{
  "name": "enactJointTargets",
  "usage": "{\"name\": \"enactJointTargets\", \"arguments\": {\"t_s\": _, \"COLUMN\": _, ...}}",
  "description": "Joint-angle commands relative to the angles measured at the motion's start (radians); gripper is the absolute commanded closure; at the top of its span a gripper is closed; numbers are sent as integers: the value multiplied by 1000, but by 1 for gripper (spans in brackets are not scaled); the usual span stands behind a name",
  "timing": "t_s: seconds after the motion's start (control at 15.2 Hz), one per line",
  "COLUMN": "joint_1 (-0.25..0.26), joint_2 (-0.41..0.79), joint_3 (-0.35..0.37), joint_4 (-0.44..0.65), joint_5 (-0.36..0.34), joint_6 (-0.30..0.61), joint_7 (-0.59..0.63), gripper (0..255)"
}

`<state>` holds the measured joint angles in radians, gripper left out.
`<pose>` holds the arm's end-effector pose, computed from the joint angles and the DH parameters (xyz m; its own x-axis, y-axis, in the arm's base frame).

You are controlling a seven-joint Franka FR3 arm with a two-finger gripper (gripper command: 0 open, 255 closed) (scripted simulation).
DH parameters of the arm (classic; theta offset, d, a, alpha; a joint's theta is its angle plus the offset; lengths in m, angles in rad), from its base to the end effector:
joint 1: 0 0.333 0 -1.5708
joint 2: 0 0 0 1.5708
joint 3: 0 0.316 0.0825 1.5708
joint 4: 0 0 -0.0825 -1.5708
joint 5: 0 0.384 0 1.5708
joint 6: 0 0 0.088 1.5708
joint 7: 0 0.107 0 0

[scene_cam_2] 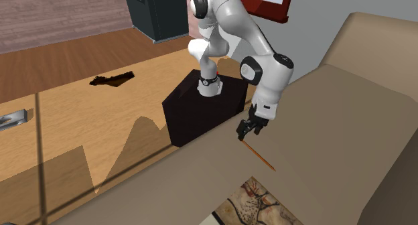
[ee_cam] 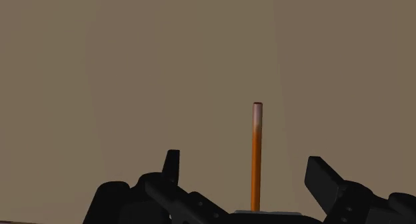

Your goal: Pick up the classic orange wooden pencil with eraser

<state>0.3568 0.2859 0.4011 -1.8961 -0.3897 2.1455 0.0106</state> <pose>0.4663 0.4021 0.3639 0.5855 0.8104 -0.0235 0.7950 -0.5682 0.2122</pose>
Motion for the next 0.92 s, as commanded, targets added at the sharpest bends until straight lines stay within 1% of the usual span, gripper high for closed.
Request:
{"name": "enactJointTargets", "arguments": {"t_s": 0.0, "joint_1": 33, "joint_2": 59, "joint_3": 2, "joint_4": 52, "joint_5": -55, "joint_6": 1, "joint_7": 8, "gripper": 0}}
{"name": "enactJointTargets", "arguments": {"t_s": 0.07, "joint_1": 52, "joint_2": 91, "joint_3": 1, "joint_4": 81, "joint_5": -82, "joint_6": 1, "joint_7": 13, "gripper": 0}}
{"name": "enactJointTargets", "arguments": {"t_s": 0.13, "joint_1": 57, "joint_2": 97, "joint_3": 0, "joint_4": 86, "joint_5": -87, "joint_6": 1, "joint_7": 14, "gripper": 0}}
{"name": "enactJointTargets", "arguments": {"t_s": 0.59, "joint_1": 68, "joint_2": 151, "joint_3": -19, "joint_4": 60, "joint_5": -129, "joint_6": 72, "joint_7": 54, "gripper": 0}}
{"name": "enactJointTargets", "arguments": {"t_s": 0.73, "joint_1": 68, "joint_2": 151, "joint_3": -19, "joint_4": 60, "joint_5": -129, "joint_6": 72, "joint_7": 54, "gripper": 0}}
{"name": "enactJointTargets", "arguments": {"t_s": 0.79, "joint_1": 68, "joint_2": 151, "joint_3": -19, "joint_4": 60, "joint_5": -129, "joint_6": 72, "joint_7": 54, "gripper": 255}}
{"name": "enactJointTargets", "arguments": {"t_s": 0.86, "joint_1": 68, "joint_2": 151, "joint_3": -19, "joint_4": 60, "joint_5": -129, "joint_6": 72, "joint_7": 54, "gripper": 255}}
